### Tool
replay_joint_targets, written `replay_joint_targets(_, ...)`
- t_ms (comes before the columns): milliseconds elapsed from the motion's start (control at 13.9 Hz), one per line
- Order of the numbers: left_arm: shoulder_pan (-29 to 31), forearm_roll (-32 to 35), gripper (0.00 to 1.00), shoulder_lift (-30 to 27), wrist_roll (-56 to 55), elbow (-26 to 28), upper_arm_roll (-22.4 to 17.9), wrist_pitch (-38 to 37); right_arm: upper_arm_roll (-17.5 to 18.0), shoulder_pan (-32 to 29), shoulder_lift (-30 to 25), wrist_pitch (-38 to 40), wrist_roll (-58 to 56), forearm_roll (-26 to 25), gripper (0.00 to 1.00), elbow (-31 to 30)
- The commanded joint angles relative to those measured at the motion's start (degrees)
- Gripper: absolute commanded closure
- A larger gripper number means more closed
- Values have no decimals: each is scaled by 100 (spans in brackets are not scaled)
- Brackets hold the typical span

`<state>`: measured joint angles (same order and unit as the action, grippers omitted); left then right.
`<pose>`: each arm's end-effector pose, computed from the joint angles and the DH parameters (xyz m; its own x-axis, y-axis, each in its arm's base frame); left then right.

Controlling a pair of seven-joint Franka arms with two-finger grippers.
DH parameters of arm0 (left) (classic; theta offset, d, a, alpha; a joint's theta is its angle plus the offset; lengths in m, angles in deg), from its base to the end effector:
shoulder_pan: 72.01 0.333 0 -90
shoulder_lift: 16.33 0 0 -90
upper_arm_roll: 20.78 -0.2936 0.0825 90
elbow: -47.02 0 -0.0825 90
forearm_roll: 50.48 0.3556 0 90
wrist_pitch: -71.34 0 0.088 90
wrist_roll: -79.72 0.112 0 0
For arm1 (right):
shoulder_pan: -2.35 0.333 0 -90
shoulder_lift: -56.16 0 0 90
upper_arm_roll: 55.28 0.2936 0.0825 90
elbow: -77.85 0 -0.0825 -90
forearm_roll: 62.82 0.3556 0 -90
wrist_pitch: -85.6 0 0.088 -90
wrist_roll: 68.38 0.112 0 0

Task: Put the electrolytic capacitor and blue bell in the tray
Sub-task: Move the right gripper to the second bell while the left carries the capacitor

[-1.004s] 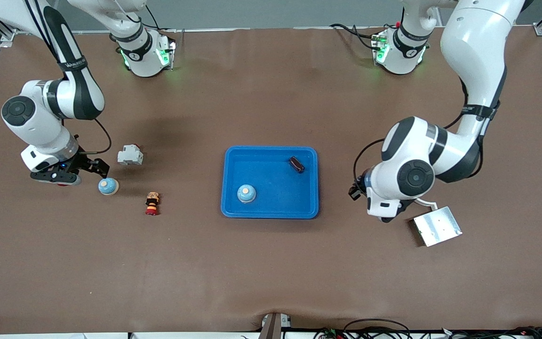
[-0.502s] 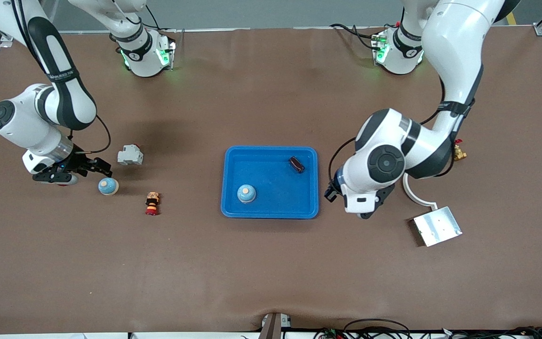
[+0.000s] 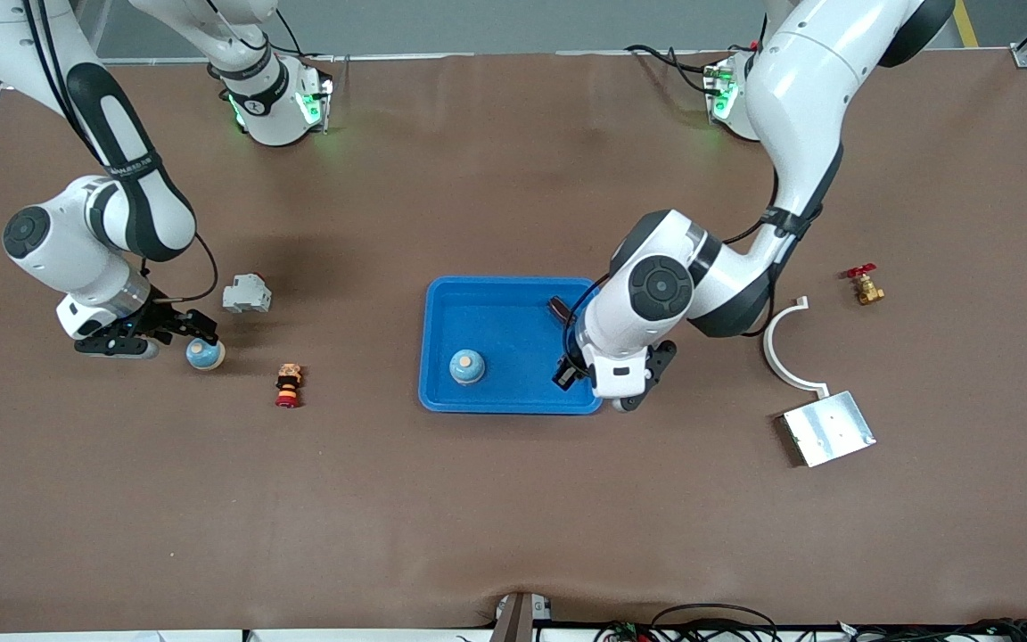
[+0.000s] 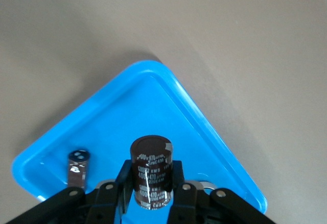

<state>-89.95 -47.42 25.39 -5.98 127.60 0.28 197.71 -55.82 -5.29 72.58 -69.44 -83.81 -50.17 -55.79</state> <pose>0.5758 -0.3965 0.2960 0.6303 0.7539 -0.1854 0.7760 -0.6186 0.1231 0.5016 -0.0794 0.2200 0.9921 -0.0730 0.1020 -0.0647 -0.9945 -0.0825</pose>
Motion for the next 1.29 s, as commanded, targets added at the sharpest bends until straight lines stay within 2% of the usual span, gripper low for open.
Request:
replay_joint_targets(0, -113, -77, 100, 362, -17, -174, -76, 300, 36, -27, 221, -52, -136, 36, 0, 198)
replay_joint_targets(574, -438, -33, 100, 855, 18, -174, -409, 836, 37, -1, 546, -307, -127, -70, 0, 339)
replay_joint_targets(1220, -579, -16, 97, 1031, 1, -148, -454, 837, 37, 25, 740, -316, -127, -122, 0, 427)
